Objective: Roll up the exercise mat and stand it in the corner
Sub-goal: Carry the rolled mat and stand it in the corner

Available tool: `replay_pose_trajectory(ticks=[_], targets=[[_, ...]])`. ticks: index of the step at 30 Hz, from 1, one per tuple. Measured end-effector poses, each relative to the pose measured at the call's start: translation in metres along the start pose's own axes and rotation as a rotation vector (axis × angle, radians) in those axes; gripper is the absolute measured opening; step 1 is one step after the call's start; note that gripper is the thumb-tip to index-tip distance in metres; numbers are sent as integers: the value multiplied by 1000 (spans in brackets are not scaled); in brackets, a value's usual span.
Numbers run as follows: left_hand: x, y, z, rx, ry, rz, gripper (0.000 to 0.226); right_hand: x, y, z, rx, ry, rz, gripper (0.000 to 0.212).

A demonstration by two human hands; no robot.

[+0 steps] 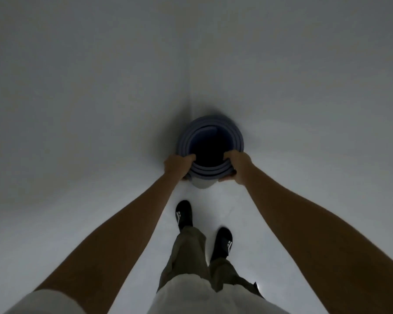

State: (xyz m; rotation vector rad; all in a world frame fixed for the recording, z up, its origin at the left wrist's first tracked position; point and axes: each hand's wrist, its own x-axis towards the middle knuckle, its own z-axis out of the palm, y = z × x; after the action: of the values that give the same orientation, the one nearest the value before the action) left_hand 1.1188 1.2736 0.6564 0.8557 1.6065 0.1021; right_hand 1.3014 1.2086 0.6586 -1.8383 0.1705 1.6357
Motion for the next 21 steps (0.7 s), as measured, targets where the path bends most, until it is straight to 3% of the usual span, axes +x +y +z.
replay_pose_trajectory(ticks=[4, 11, 15, 18, 21], targets=[[10, 14, 4, -227, -121, -127, 32, -1, -18, -1, 55, 39, -18, 27], [25, 27, -37, -285, 4, -28, 27, -8, -22, 38, 184, -8, -144, 20], [28, 23, -22, -251, -10, -78, 27, 7, -35, 33, 64, 39, -139, 14], [35, 24, -4, -268, -5, -107, 44, 26, -41, 25, 20, 134, -150, 15], [40, 27, -11, -243, -14, -102, 47, 32, -37, 30, 19, 128, -141, 27]])
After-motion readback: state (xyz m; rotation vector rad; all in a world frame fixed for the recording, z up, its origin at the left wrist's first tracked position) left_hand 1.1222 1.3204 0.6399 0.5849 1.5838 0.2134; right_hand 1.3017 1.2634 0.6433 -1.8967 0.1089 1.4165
